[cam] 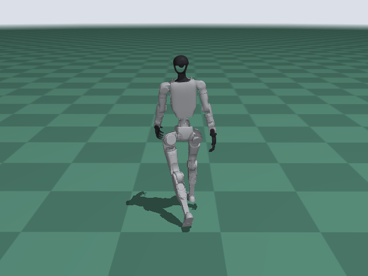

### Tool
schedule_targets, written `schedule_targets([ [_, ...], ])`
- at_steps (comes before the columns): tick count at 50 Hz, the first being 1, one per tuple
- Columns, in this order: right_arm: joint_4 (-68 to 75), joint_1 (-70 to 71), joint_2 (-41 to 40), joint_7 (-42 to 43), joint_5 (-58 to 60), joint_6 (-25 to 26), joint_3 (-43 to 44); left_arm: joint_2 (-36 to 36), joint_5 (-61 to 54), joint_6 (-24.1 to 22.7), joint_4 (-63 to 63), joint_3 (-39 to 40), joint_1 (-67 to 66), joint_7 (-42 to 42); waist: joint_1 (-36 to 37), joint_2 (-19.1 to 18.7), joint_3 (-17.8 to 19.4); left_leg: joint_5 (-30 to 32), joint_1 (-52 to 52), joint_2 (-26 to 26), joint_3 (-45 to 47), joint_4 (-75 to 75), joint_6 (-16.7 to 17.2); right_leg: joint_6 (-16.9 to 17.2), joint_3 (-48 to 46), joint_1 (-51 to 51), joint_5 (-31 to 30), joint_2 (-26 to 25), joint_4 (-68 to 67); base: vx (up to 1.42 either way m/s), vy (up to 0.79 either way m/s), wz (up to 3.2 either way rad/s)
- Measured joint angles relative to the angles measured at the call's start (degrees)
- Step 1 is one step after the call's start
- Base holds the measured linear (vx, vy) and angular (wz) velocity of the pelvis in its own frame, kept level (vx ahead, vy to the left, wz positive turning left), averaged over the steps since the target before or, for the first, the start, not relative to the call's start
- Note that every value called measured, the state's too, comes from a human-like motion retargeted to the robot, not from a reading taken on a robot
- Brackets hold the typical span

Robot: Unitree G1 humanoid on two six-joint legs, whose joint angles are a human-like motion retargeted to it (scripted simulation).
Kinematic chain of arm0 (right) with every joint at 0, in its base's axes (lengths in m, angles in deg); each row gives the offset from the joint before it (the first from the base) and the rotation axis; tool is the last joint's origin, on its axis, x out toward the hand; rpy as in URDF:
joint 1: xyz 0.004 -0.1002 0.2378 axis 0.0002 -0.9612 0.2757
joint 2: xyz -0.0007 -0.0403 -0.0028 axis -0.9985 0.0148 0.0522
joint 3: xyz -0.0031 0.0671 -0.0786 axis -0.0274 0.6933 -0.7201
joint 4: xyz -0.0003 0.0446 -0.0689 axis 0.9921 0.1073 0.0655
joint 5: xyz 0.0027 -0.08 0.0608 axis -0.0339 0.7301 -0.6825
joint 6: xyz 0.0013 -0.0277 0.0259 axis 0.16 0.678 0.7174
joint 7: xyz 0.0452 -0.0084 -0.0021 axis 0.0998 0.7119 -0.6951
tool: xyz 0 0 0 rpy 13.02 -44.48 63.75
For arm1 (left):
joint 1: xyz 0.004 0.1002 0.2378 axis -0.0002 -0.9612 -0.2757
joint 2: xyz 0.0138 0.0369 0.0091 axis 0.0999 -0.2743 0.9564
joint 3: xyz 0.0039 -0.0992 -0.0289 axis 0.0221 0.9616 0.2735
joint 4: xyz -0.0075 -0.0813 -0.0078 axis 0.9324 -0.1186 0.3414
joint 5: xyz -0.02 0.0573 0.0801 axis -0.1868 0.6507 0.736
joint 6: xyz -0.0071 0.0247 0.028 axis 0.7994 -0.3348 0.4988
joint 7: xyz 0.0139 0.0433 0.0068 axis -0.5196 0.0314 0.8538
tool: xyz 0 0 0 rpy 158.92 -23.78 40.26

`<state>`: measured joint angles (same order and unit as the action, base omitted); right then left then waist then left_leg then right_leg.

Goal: Walk run

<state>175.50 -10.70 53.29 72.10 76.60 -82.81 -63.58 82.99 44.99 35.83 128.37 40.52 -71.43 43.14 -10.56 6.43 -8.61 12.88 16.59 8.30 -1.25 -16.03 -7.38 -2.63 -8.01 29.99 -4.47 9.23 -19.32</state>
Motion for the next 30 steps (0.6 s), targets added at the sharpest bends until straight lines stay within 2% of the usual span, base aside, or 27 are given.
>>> schedule_targets([
  [2,-0.7,1.5,-1.4,0.8,-1.8,-0.7,-2.0,-0.9,1.6,0.0,2.2,0.5,-4.7,-0.9,1.4,2.0,-0.1,7.7,-3.0,-0.9,9.1,-10.6,-3.3,-1.6,1.5,-4.5,4.0,1.0,0.3,0.95,-0.19,-0.49],
  [3,-1.3,2.5,-2.1,0.6,-2.9,-1.3,-3.3,-1.1,2.6,0.1,3.8,0.6,-6.6,-1.6,2.3,3.0,0.6,9.4,-5.1,-0.9,11.5,-16.9,-5.0,-2.2,2.0,-7.3,5.5,1.2,1.0,0.81,-0.2,-0.45],
  [5,-2.5,5.4,-3.6,0.1,-4.7,-2.1,-6.1,-0.8,4.2,0.7,7.3,0.0,-10.1,-3.6,3.4,5.0,1.7,3.2,-9.9,-4.0,17.4,-29.8,-7.5,-3.3,1.7,-11.5,8.7,2.0,1.0,0.97,-0.27,-0.12],
  [7,-3.8,8.8,-5.1,0.6,-5.0,-2.5,-8.6,-0.8,6.3,1.9,10.7,-0.1,-13.5,-6.1,4.8,5.5,2.2,-2.6,-17.6,-6.4,17.8,-38.1,-7.2,-4.0,0.6,-15.6,10.0,1.4,3.1,0.96,-0.2,0.08],
  [10,-5.4,15.1,-6.6,2.3,-5.8,-3.2,-11.9,-1.6,8.4,3.4,14.5,1.2,-18.7,-7.2,7.0,5.3,3.4,-8.9,-27.2,-4.5,14.1,-38.1,-2.4,-4.9,-0.9,-22.0,11.0,-0.4,7.5,0.87,-0.13,-0.03],
  [13,-7.8,21.8,-7.1,2.1,-7.1,-3.7,-14.2,-2.4,8.7,3.8,16.3,3.0,-23.7,-5.1,8.9,3.6,4.3,-13.6,-33.1,-5.5,15.1,-27.0,0.2,-5.8,-1.8,-27.5,12.2,-3.7,11.0,0.74,-0.09,-0.23],
  [15,-9.3,26.4,-7.2,2.2,-7.7,-3.9,-14.9,-2.5,8.0,1.0,17.3,3.9,-26.7,-4.1,10.3,1.5,5.0,-14.0,-36.2,-5.8,13.9,-16.9,2.8,-6.4,-2.0,-31.4,12.9,-6.9,13.3,0.74,-0.06,-0.42],
  [18,-11.8,31.8,-7.3,3.1,-7.6,-4.8,-15.5,-2.9,5.6,-5.7,17.6,5.3,-30.1,-8.1,12.4,-1.3,6.1,-13.0,-38.8,-5.3,7.5,-1.0,7.8,-6.4,-1.0,-37.3,14.1,-10.7,15.8,0.94,-0.04,-0.5],
  [20,-13.4,34.0,-7.1,3.4,-7.5,-5.3,-16.1,-3.3,4.2,-7.1,17.5,6.5,-31.3,-10.1,13.6,-1.6,6.3,-14.4,-40.4,-4.6,2.6,6.7,8.0,-5.8,-0.3,-40.8,14.5,-11.1,16.8,1.12,0.03,-0.39],
  [22,-14.5,35.1,-7.1,3.8,-7.3,-5.7,-16.2,-3.2,2.7,-7.3,17.8,7.2,-31.0,-9.5,14.9,-2.0,6.1,-14.0,-41.6,-4.6,2.3,10.3,8.7,-5.2,0.5,-43.5,14.1,-11.2,16.7,1.02,0.06,-0.38],
  [26,-14.7,34.5,-7.4,4.0,-7.1,-6.6,-15.6,-2.1,1.2,-6.1,17.2,6.6,-27.8,-8.5,15.0,-3.5,5.6,-13.9,-42.1,-5.1,2.5,4.4,7.1,-3.1,1.1,-47.6,9.1,-12.0,13.5,1.0,0.08,0.01],
  [28,-13.5,32.0,-7.4,3.6,-5.3,-7.1,-15.0,-1.8,1.1,-5.6,16.8,5.7,-26.2,-9.3,15.6,-4.5,4.5,-12.2,-41.2,-6.6,2.4,0.6,6.9,-2.2,1.0,-48.9,1.5,-12.2,10.1,1.17,0.1,-0.41],
  [30,-11.8,27.9,-7.9,4.8,-1.3,-8.2,-14.6,-2.1,0.9,-4.9,16.3,6.1,-24.0,-9.5,16.7,-4.5,2.5,-13.9,-41.5,-8.6,3.6,-4.4,6.1,-3.0,-2.6,-46.8,-9.8,-9.0,3.1,1.04,0.07,-0.73],
])
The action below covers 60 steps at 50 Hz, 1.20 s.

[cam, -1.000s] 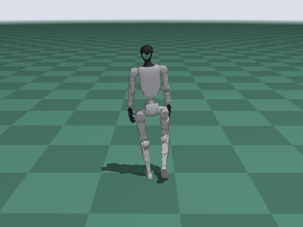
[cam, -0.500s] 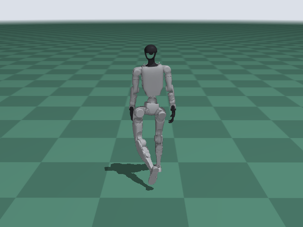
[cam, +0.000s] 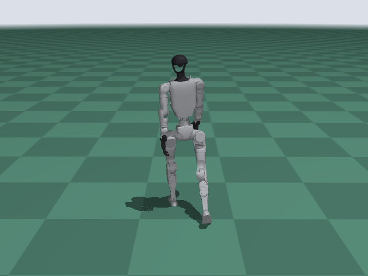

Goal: Walk run

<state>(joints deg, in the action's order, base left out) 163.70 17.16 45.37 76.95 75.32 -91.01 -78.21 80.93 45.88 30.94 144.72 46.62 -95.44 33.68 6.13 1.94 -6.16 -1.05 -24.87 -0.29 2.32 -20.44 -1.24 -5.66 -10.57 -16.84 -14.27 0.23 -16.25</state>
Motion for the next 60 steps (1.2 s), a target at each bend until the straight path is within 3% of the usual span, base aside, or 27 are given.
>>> schedule_targets([
  [2,2.3,-2.5,0.1,2.9,2.4,-1.5,0.3,-0.5,-1.1,0.0,-1.6,-0.1,3.8,0.7,-0.9,-1.9,1.3,-3.2,4.0,-1.4,-0.9,-0.6,-1.6,-0.3,-2.4,3.8,-8.4,1.3,-11.7,1.12,0.15,-0.2],
  [3,3.6,-3.5,0.8,3.1,2.7,-1.6,0.3,-0.6,-2.0,-0.1,-2.5,-0.9,5.6,1.4,-1.2,-3.1,2.3,-4.4,6.7,-2.0,-1.1,0.1,-2.4,-2.5,-5.3,5.8,-10.9,2.4,-17.9,0.8,0.15,-0.15],
  [5,6.1,-5.6,2.2,2.0,2.7,-0.4,0.4,0.0,-4.5,-0.1,-3.5,-3.4,10.1,2.7,-1.0,-4.1,2.7,-6.0,10.0,-2.4,0.2,1.5,-3.5,-3.4,-6.3,12.6,-8.3,4.4,-29.3,0.66,0.12,-0.44],
  [9,8.7,-10.8,3.1,0.0,5.0,1.1,3.0,2.6,-4.1,0.2,-6.1,-3.9,19.0,3.3,-4.8,-3.1,2.1,-6.5,15.6,-0.4,0.4,7.4,-4.4,1.8,-1.9,30.5,3.3,1.9,-39.7,0.86,0.05,0.09],
  [14,10.2,-17.5,5.4,-1.4,6.5,2.8,5.6,5.4,-4.7,-0.9,-10.9,-5.1,28.0,4.0,-12.5,-0.9,1.7,-7.7,21.6,4.8,-2.6,12.6,-6.2,4.2,-5.0,43.5,12.3,4.9,-24.7,0.7,-0.02,0.94],
  [18,11.7,-21.9,6.4,-2.5,6.5,3.9,8.0,7.4,-5.6,-0.8,-13.5,-5.8,33.1,6.4,-16.5,2.3,2.1,-10.4,28.4,9.3,-6.2,14.6,-7.2,7.3,-0.5,46.9,13.3,4.4,0.2,0.93,-0.16,0.79],
  [21,11.9,-24.5,6.5,-3.7,6.1,4.6,9.8,8.2,-5.1,-0.9,-15.2,-6.5,34.8,7.6,-17.6,2.8,2.0,-11.8,33.3,9.4,-8.0,15.6,-7.3,8.5,0.8,48.7,15.0,3.4,10.1,0.93,-0.2,0.58],
  [25,12.2,-25.6,6.7,-4.1,5.7,5.4,11.5,7.2,-4.2,-1.4,-16.0,-7.8,33.2,7.7,-17.3,3.3,0.1,-10.5,36.1,9.6,-9.8,12.8,-6.0,2.9,-1.6,50.6,15.0,5.1,3.6,0.92,-0.23,0.35],
  [28,12.5,-24.8,6.4,-4.0,5.0,5.5,10.7,6.0,-2.3,-0.7,-14.5,-7.5,28.7,8.5,-17.8,5.1,-0.6,-0.3,38.1,10.7,-7.8,7.7,-4.8,2.4,-0.8,49.1,8.8,7.7,-1.2,0.99,-0.26,0.27],
  [31,11.6,-23.4,5.1,-3.5,3.6,5.0,9.9,3.4,1.0,-0.1,-12.0,-6.5,22.0,7.0,-16.4,7.1,-0.9,14.5,36.1,9.3,1.4,-4.1,-7.2,1.2,0.9,44.0,12.8,10.2,-3.6,1.11,-0.26,0.0],
  [33,10.7,-21.5,4.3,-3.6,2.1,4.3,8.2,2.3,3.1,0.8,-9.7,-5.8,18.0,5.7,-15.0,9.0,-0.3,18.7,32.5,8.7,7.0,-15.6,-9.9,0.5,1.2,39.0,15.3,11.1,-1.8,0.98,-0.29,-0.09],
  [37,9.0,-14.6,2.7,-2.6,-0.2,4.3,4.6,1.7,4.3,3.2,-4.1,-5.3,11.4,3.0,-13.7,10.8,0.6,6.9,20.9,4.8,11.2,-33.6,-10.8,0.4,-0.7,31.4,18.1,11.3,1.7,0.76,-0.25,0.21],
  [38,8.3,-12.7,2.4,-2.3,-0.5,4.2,3.9,1.4,4.5,3.6,-3.0,-5.1,9.9,2.9,-13.2,10.5,1.0,5.3,17.9,4.5,10.3,-35.1,-9.5,0.4,-1.2,29.6,18.2,10.6,3.1,0.69,-0.17,-0.03],
  [43,3.7,-3.6,2.1,-1.8,-2.4,3.3,0.4,0.6,6.2,5.4,-0.3,-3.0,1.7,3.9,-10.1,8.8,2.5,-0.3,6.1,5.5,8.9,-26.8,-4.6,-0.6,-2.2,22.3,19.7,6.1,8.7,0.66,-0.14,-0.18],
  [48,-1.0,3.6,2.1,-1.1,-1.9,2.7,-1.4,0.0,6.3,6.6,1.8,-0.6,-3.7,3.9,-6.4,4.5,4.4,0.6,2.5,5.2,4.3,-0.3,0.5,-2.3,-1.3,13.9,22.8,-1.2,13.5,0.72,-0.11,-0.54],
  [52,-3.5,6.6,2.0,-0.3,-1.8,2.1,-2.4,-0.8,5.2,7.5,2.4,0.6,-4.8,4.4,-3.8,3.6,5.1,1.3,0.7,6.3,-2.8,14.1,2.6,-2.0,0.1,8.2,25.8,-2.5,14.2,0.75,-0.03,-0.63],
  [54,-4.0,6.8,1.4,-0.4,-1.9,1.8,-2.4,-1.0,4.3,7.7,2.0,0.7,-4.1,4.8,-3.7,3.1,5.1,2.4,0.1,6.2,-2.9,14.5,2.8,-1.1,0.5,6.0,26.9,-2.9,13.4,0.83,0.0,-0.3],
  [57,-3.2,4.9,0.6,-0.9,-2.1,1.0,-1.7,-0.9,3.7,7.9,1.0,0.3,-2.3,5.4,-4.2,2.1,3.9,4.7,-0.2,6.2,-2.8,8.8,0.4,1.6,-1.6,3.3,26.4,-3.1,11.3,0.94,0.02,-0.05],
  [60,-0.1,0.3,0.1,-1.6,-1.6,0.0,-0.8,-1.2,3.1,8.1,-0.7,-0.2,-0.3,5.7,-2.1,2.6,2.2,3.9,-0.9,4.3,-1.5,1.5,-0.5,4.1,-0.6,2.2,18.9,-1.3,6.1,1.01,0.04,-0.64],
])
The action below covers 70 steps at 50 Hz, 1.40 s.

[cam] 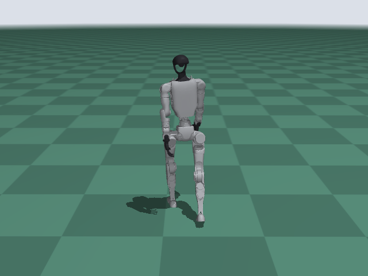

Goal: Walk run

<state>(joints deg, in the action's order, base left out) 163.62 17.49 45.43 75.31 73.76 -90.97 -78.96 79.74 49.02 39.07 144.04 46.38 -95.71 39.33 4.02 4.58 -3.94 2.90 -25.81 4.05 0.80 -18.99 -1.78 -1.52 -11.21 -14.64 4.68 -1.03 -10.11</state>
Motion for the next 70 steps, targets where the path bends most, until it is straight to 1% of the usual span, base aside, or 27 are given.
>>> schedule_targets([
  [3,3.7,-4.1,0.7,0.2,1.0,0.5,0.8,-0.7,-1.1,-0.5,-3.0,-1.3,3.8,-1.4,0.2,-1.9,0.4,-4.7,4.4,-2.0,0.2,-1.3,-3.5,-0.9,-2.2,2.7,-13.0,1.2,-12.0,0.88,0.07,-0.35],
  [5,6.2,-6.3,2.0,0.3,1.7,0.8,0.1,-1.0,-2.8,-1.9,-5.0,-2.8,6.2,-2.1,-0.2,-4.2,0.4,-6.7,7.8,-3.9,0.3,-0.7,-5.1,-2.1,-3.0,6.5,-17.7,0.7,-22.9,0.63,0.06,-0.5],
  [8,8.7,-9.1,3.1,1.5,5.5,1.6,-0.3,0.4,-4.8,-2.9,-7.0,-3.4,10.8,-1.0,-0.7,-6.0,-0.3,-9.6,11.2,-6.7,2.8,0.1,-5.4,-4.8,-5.0,16.1,-11.3,3.8,-38.6,0.69,0.04,-0.87],
  [11,10.5,-11.7,3.9,2.9,7.4,2.4,1.7,3.0,-4.6,-3.2,-8.2,-3.7,16.2,0.6,-2.1,-5.2,-0.4,-10.1,15.1,-5.2,4.1,3.8,-6.5,-4.3,-5.5,25.8,-6.2,6.7,-44.3,0.59,0.01,-0.25],
  [15,11.8,-16.1,5.0,3.6,6.6,3.0,5.4,5.3,-4.4,-4.0,-10.4,-3.9,21.9,1.1,-4.9,-3.4,-1.1,-10.6,19.6,-1.3,3.2,8.6,-7.9,-1.4,-4.3,36.0,-1.6,6.9,-35.5,0.48,-0.01,0.38],
  [18,12.8,-18.4,6.0,2.8,6.3,3.7,7.7,6.7,-5.6,-5.2,-12.9,-3.9,24.6,1.6,-7.6,-1.4,-0.4,-12.1,23.5,2.1,1.7,10.5,-8.6,1.7,-1.8,38.4,-3.2,6.6,-18.2,0.57,-0.06,0.51],
  [20,13.5,-19.4,6.5,1.5,6.2,4.7,8.7,7.6,-6.2,-5.9,-14.9,-3.8,25.8,2.2,-8.8,-0.4,0.1,-13.4,26.4,3.8,0.7,11.8,-8.9,2.1,-0.1,39.1,-2.6,6.5,-8.1,0.52,-0.1,0.46],
  [22,14.0,-20.3,7.0,0.5,6.1,5.3,9.3,8.3,-6.4,-6.3,-16.6,-4.0,26.2,2.8,-10.3,0.0,0.6,-14.5,29.4,4.6,-1.2,12.8,-8.9,2.7,4.1,39.8,-4.4,5.7,-1.1,0.61,-0.14,0.69],
  [23,14.2,-20.7,7.1,0.1,6.0,5.6,9.7,8.5,-6.3,-6.5,-17.3,-4.1,26.3,3.2,-10.8,0.4,0.7,-15.1,30.7,5.1,-2.2,13.1,-8.7,4.3,5.3,39.8,-7.3,5.9,1.4,0.74,-0.19,0.73],
  [25,14.4,-21.8,7.3,-0.3,5.9,5.9,10.5,8.1,-5.9,-6.7,-18.0,-4.6,25.7,3.6,-11.0,0.8,0.6,-16.3,32.7,5.4,-3.7,13.1,-8.1,4.9,3.8,39.5,-10.4,6.8,2.6,0.73,-0.2,0.58],
  [28,14.4,-22.6,7.4,-0.9,6.1,6.2,11.3,6.7,-5.0,-6.6,-17.6,-5.5,23.3,4.4,-10.2,1.3,-0.3,-17.6,34.2,6.0,-4.5,11.4,-7.5,0.1,-1.7,39.8,-14.9,8.8,-1.3,0.62,-0.17,0.36],
  [30,14.4,-22.5,7.3,-1.2,6.0,6.5,11.4,5.6,-3.9,-6.4,-16.4,-5.4,20.5,4.2,-9.7,0.9,-1.2,-16.2,34.3,5.7,-4.3,9.4,-6.5,-2.6,3.0,40.6,-12.2,7.4,-4.9,0.72,-0.23,0.35],
  [32,13.9,-21.6,6.8,-1.1,5.4,6.4,10.9,4.3,-2.4,-6.2,-14.2,-4.5,17.4,3.0,-10.5,0.6,-1.2,-11.3,33.5,4.8,-3.9,5.2,-4.7,-2.9,1.8,39.2,-9.1,8.4,-6.5,0.66,-0.23,0.49],
  [35,12.5,-19.8,6.1,-1.2,3.5,5.5,9.1,2.9,0.1,-4.8,-9.3,-3.1,13.5,1.6,-10.8,2.4,-1.1,-1.4,31.0,4.0,0.5,-3.7,-1.6,-3.2,0.8,34.9,-6.9,10.3,-4.3,0.39,-0.14,0.39],
  [37,10.6,-18.9,5.7,-1.6,2.6,5.0,8.1,2.8,1.6,-3.5,-5.8,-3.6,11.1,1.3,-10.3,4.0,-0.9,0.5,27.4,4.9,0.3,-12.2,1.1,-3.1,0.9,33.0,-6.1,12.0,-3.4,0.51,-0.22,0.48],
  [40,7.4,-17.2,5.8,-2.2,2.3,4.1,6.7,2.7,4.4,-1.9,-2.2,-3.5,8.0,0.6,-9.4,6.2,-0.8,-3.6,21.0,4.9,2.4,-21.9,2.0,-3.4,-0.1,31.3,-4.9,14.3,-2.7,0.28,-0.09,0.47],
  [43,5.4,-14.5,6.4,-1.2,3.0,4.1,5.2,2.2,5.4,-0.7,-0.2,-1.7,5.4,0.8,-8.2,5.8,-0.3,-6.5,16.4,4.4,1.2,-21.3,3.9,-3.9,-1.1,29.4,-4.1,13.6,-1.5,0.27,-0.06,0.17],
  [47,3.6,-12.5,6.5,0.0,2.6,3.7,4.3,1.8,5.0,0.0,0.5,-0.1,2.2,1.6,-6.6,3.7,0.0,-10.2,15.6,3.4,-1.9,-7.5,2.9,-4.5,-4.3,25.8,-3.5,10.7,1.0,0.29,-0.06,-0.01],
  [50,2.7,-11.9,6.3,-0.2,1.7,3.7,4.2,2.0,5.3,0.1,0.0,1.2,0.7,2.0,-3.8,2.3,0.4,-10.4,17.9,3.3,-6.7,3.2,4.9,-5.0,-4.8,22.3,-3.3,7.3,3.1,0.33,-0.02,-0.47],
  [52,2.6,-11.7,6.0,-0.4,1.6,3.6,4.5,2.3,4.7,0.4,-0.5,1.9,0.2,2.2,-2.1,0.8,0.7,-6.7,20.4,3.0,-7.3,8.3,2.6,-5.4,-4.8,19.0,-3.3,4.3,5.1,0.4,0.02,-0.59],
  [53,2.6,-11.7,5.9,-0.4,1.8,3.6,4.9,2.4,4.2,0.5,-0.7,2.2,-0.1,2.3,-1.5,0.2,0.6,-4.2,21.6,3.2,-6.9,10.2,0.2,-5.4,-4.6,17.3,-3.3,3.2,6.2,0.44,0.02,-0.41],
  [54,2.7,-11.9,5.7,-0.5,2.3,3.7,5.3,2.4,3.4,0.8,-1.0,2.6,-0.2,2.5,-1.5,-0.2,0.1,-4.4,22.8,2.4,-4.6,11.1,-0.7,-5.3,-4.4,15.8,-3.3,2.4,7.3,0.46,0.02,-0.24],
  [55,2.9,-12.1,5.5,-0.7,2.9,3.7,5.6,2.4,2.6,1.0,-1.3,2.9,-0.4,2.8,-1.7,-0.5,-0.5,-5.9,24.0,1.3,-1.5,11.4,-1.0,-5.2,-4.2,14.3,-3.4,1.7,8.5,0.45,0.01,-0.38],
  [58,4.6,-13.0,3.7,0.2,4.4,3.3,5.0,2.0,0.2,1.0,-2.6,5.7,0.3,3.4,-2.8,-1.3,-2.7,-5.0,24.8,-0.2,-2.6,13.0,0.0,-4.8,-2.3,12.6,-3.4,0.0,9.8,0.3,0.0,-0.48],
  [60,6.0,-13.3,2.6,1.0,3.4,2.9,4.8,1.9,-1.4,0.4,-4.3,5.9,2.0,4.2,-4.6,-1.3,-2.5,-4.7,25.6,-0.2,-2.6,13.9,-0.6,-4.4,-2.9,12.4,-3.5,0.0,9.5,0.08,0.01,0.22],
  [64,8.0,-15.6,2.8,-1.0,-0.2,2.5,5.2,3.0,-3.1,-1.4,-6.8,1.5,6.1,4.1,-4.0,-0.6,-1.1,-4.8,27.3,0.6,-4.6,14.8,-1.6,-4.1,-5.3,10.9,-2.8,0.6,9.3,0.09,0.01,0.29],
  [70,10.4,-19.0,2.6,0.2,3.0,3.4,7.2,3.1,-3.0,-2.3,-9.1,-0.7,9.9,4.7,-3.9,0.3,-1.6,-5.6,27.9,1.4,-5.8,15.4,-2.6,-3.0,-5.9,10.3,-2.4,1.1,10.1,0.1,0.02,0.03],
])
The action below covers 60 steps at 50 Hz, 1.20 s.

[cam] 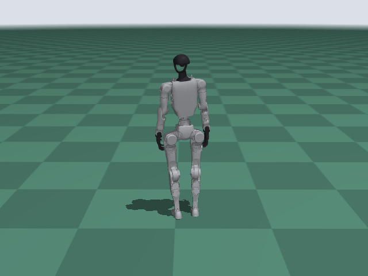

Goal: Walk run

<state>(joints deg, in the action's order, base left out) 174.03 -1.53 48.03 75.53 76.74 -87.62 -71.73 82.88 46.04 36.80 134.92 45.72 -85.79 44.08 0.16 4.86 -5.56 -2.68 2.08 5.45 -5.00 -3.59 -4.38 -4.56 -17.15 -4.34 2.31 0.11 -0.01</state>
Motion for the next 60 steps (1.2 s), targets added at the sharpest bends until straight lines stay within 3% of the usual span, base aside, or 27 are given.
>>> schedule_targets([
  [10,-0.3,0.7,1.6,-2.6,0.1,1.7,1.1,-0.3,-1.0,0.3,2.1,-0.9,2.7,-1.4,-3.0,-0.1,0.5,-3.5,-3.4,0.3,2.8,-2.8,-1.5,1.3,2.5,5.0,0.5,1.9,-3.4,-0.04,0.02,-0.28],
  [15,-2.8,3.6,1.7,-2.4,0.7,1.7,-0.6,-0.7,-2.3,-1.0,1.8,-0.2,3.2,-1.9,-1.6,-0.9,1.6,-6.0,-5.2,-2.1,10.2,-3.4,-1.6,3.2,11.8,14.0,1.9,1.1,-13.2,-0.18,0.0,-1.56],
  [17,-3.6,4.7,1.5,-1.9,0.8,1.3,-2.3,-0.5,-2.9,-1.9,1.4,0.2,2.8,-1.0,-2.2,-1.3,1.6,-6.7,-5.5,-3.2,13.8,-3.3,-1.4,4.0,9.8,17.0,3.6,1.2,-16.7,-0.17,-0.04,-1.62],
  [21,-4.0,5.3,0.3,-1.2,1.5,0.6,-4.0,0.7,-2.3,-2.6,1.1,1.0,1.3,0.1,-3.4,-1.5,1.0,-7.8,-4.8,-4.2,19.9,-3.2,-0.7,2.2,-9.6,16.1,6.7,4.4,-16.0,-0.08,-0.09,-1.35],
  [23,-4.0,4.7,-0.3,-0.6,1.6,0.0,-3.8,1.1,-0.9,-2.8,1.0,1.4,0.7,-0.1,-2.8,-0.8,0.9,-8.6,-3.5,-4.1,23.1,-3.9,0.3,-0.6,-16.5,14.2,5.7,5.2,-13.5,0.06,-0.12,-1.22],
  [25,-3.6,3.8,-0.5,-0.2,1.2,-0.7,-3.5,1.5,0.1,-3.1,1.2,1.2,0.4,-0.3,-2.2,0.9,0.7,-9.2,-2.9,-3.4,25.4,-6.6,1.8,-0.8,-6.8,14.6,5.2,4.1,-11.7,0.13,-0.07,-0.78],
  [27,-2.6,3.2,-0.5,-0.7,0.8,-0.2,-2.8,1.8,0.9,-3.4,1.9,0.5,0.1,-1.6,-2.8,2.9,0.0,-7.6,-5.4,-3.2,25.4,-13.2,3.3,-0.7,-5.5,15.3,4.4,6.3,-11.1,0.11,-0.12,-0.34],
  [30,-2.4,3.7,-0.9,-1.4,1.3,1.7,-1.0,1.6,0.8,-4.5,2.8,-0.7,0.8,-3.8,-3.1,5.4,1.1,-7.4,-11.4,-1.5,16.7,-23.9,2.7,-0.6,-2.1,15.5,3.0,8.1,-10.0,-0.08,-0.09,-0.8],
  [34,-3.8,3.8,-0.9,-1.6,0.9,1.7,-1.4,1.2,0.0,-5.0,4.1,-1.9,0.9,-4.8,-1.8,5.3,1.9,-9.7,-12.6,3.7,-2.1,-18.6,2.9,0.3,4.9,15.8,0.1,5.2,-7.8,-0.05,-0.04,-2.02],
  [37,-5.3,4.2,-0.8,-1.7,0.9,1.7,-1.9,1.0,0.6,-5.1,3.6,-2.1,0.9,-4.4,1.1,4.7,2.7,-5.4,-10.9,4.4,-8.5,-11.1,3.8,0.9,11.1,17.6,-1.9,2.1,-8.2,-0.04,-0.02,-2.82],
  [40,-6.4,5.9,-0.4,-2.5,2.2,2.8,-2.6,0.7,-0.6,-5.3,3.0,-2.5,1.0,-3.9,0.4,4.1,3.0,-7.1,-9.3,2.2,2.5,-8.3,-2.0,4.2,15.4,20.3,-1.9,0.5,-10.6,-0.12,-0.03,-2.34],
  [41,-6.6,6.7,-0.7,-2.3,2.8,3.1,-3.1,0.7,-1.5,-5.2,2.8,-1.8,1.0,-3.6,-1.2,3.3,2.8,-7.4,-8.7,1.2,4.0,-7.1,-2.4,5.1,13.7,21.4,-0.1,0.1,-11.8,-0.26,-0.04,-2.29],
  [43,-7.0,8.3,-1.8,-1.4,3.4,3.2,-5.0,0.7,-2.8,-4.9,1.8,1.2,0.7,-2.0,-3.9,2.0,2.6,-8.0,-8.5,-1.5,6.7,-5.9,-1.5,4.1,10.3,23.6,3.4,-0.6,-14.7,-0.35,-0.1,-2.47],
  [45,-7.3,10.0,-2.8,-1.0,2.3,2.7,-7.2,0.8,-4.5,-4.5,0.0,5.1,0.6,0.1,-6.2,1.1,2.8,-8.3,-8.5,-3.7,11.3,-5.0,-0.9,3.2,-1.4,24.9,7.9,2.1,-18.2,-0.38,-0.09,-2.59],
  [47,-7.5,9.8,-2.9,-1.9,1.4,2.3,-7.9,1.1,-6.1,-4.4,-0.7,7.1,0.3,0.4,-5.8,0.3,2.7,-8.9,-6.6,-5.0,16.8,-3.5,-1.1,-0.4,-11.8,23.4,9.3,4.3,-21.1,-0.13,-0.1,-2.54],
  [51,-7.1,6.5,-2.6,-1.8,3.0,2.7,-6.7,1.4,-6.3,-4.7,-0.5,7.5,-2.1,-1.4,-4.5,1.7,0.3,-11.4,-2.1,-4.4,26.4,-3.4,0.7,-0.8,-13.0,19.5,6.7,4.5,-18.3,0.21,-0.08,-2.03],
  [54,-5.6,3.8,-2.7,-0.7,3.3,2.6,-5.3,2.7,-4.6,-4.4,0.0,5.5,-4.7,0.3,-4.8,3.7,-1.5,-11.4,-2.1,-4.4,31.3,-10.8,2.4,-3.5,-2.5,19.4,4.7,2.5,-13.9,0.26,-0.1,-1.34],
  [57,-4.8,3.5,-2.8,-0.5,1.8,3.9,-4.2,2.7,-3.0,-4.2,0.5,4.2,-5.5,-0.3,-5.1,6.4,-0.6,-8.9,-6.7,-3.7,27.5,-22.8,0.7,-1.7,4.2,19.3,2.0,4.6,-12.7,-0.06,-0.06,-1.59],
  [60,-5.1,3.1,-3.0,-0.4,1.6,4.0,-4.3,2.7,-3.4,-3.3,2.3,3.5,-5.2,-0.1,-6.1,6.5,0.2,-10.3,-10.3,-0.1,11.7,-26.2,4.4,-0.5,6.9,17.4,-1.1,3.2,-9.4,-0.09,-0.06,-2.09],
])
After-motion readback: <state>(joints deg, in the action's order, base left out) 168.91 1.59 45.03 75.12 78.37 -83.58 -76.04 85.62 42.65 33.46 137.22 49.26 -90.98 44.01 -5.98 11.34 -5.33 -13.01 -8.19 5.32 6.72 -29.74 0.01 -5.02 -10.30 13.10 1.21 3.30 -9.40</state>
